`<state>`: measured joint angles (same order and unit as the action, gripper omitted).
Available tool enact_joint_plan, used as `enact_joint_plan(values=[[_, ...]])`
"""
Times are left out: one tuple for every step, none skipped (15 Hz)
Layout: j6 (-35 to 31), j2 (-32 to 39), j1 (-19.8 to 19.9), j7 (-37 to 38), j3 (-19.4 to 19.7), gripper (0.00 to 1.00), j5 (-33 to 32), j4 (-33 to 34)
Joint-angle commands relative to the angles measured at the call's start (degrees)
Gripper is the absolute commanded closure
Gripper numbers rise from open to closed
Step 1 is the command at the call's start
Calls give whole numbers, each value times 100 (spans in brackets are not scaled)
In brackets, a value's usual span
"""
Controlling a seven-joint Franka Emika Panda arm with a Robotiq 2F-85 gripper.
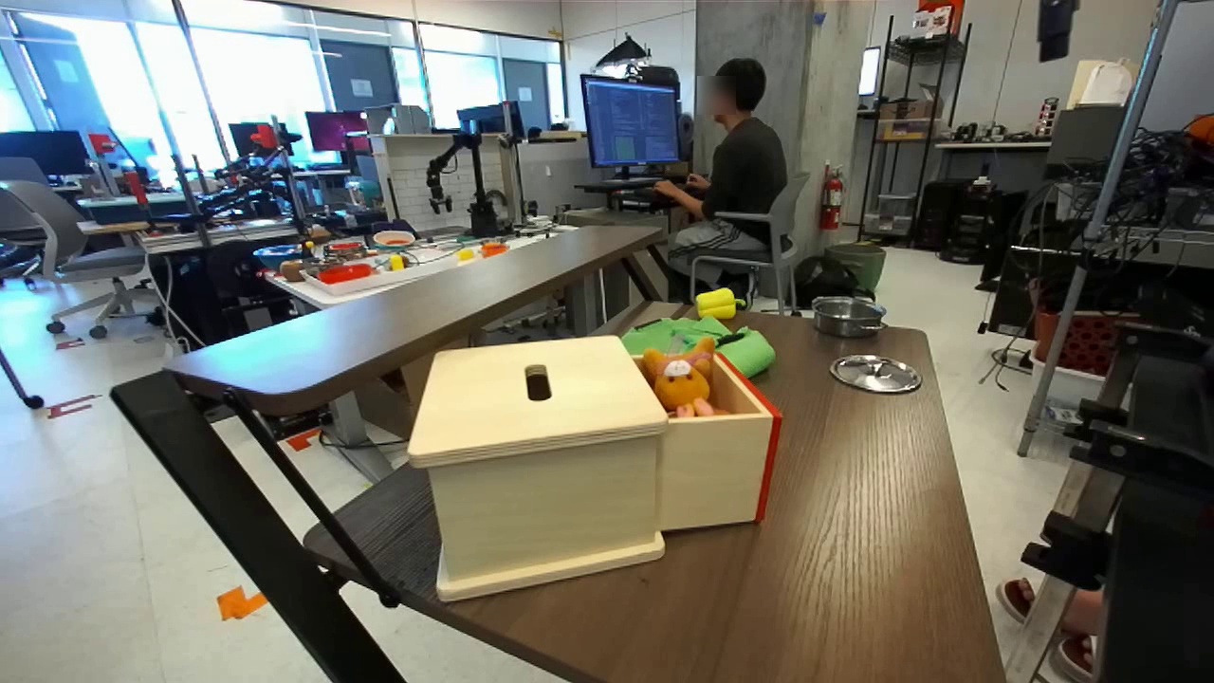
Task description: Move the yellow object to the left
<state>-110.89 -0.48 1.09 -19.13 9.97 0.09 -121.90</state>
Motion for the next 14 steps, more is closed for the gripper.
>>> enact_joint_plan(values=[[-202,1121,124,328,-254,0,-77,1063],[-331,1411,113,449,-307,0,-180,1307],[-410,1662,111,532,-346,0,-265,1545],[-519,1921,100,642,-383,0,-349,1796],[-612,2153,98,714,-414,0,-410,2021],[-768,2390,88,815,-435,0,-502,2261],[-864,2606,93,888,-453,0,-552,2497],[-631,2786,139,824,-488,0,-508,2751],[-415,2921,191,714,-528,0,-450,2949],[-737,2564,150,787,-534,0,-506,2376],[-685,2721,163,787,-545,0,-508,2560],[-662,2823,177,787,-549,0,-509,2676],[-645,2878,187,787,-549,0,-510,2746],[-616,2898,194,787,-550,0,-510,2782]])
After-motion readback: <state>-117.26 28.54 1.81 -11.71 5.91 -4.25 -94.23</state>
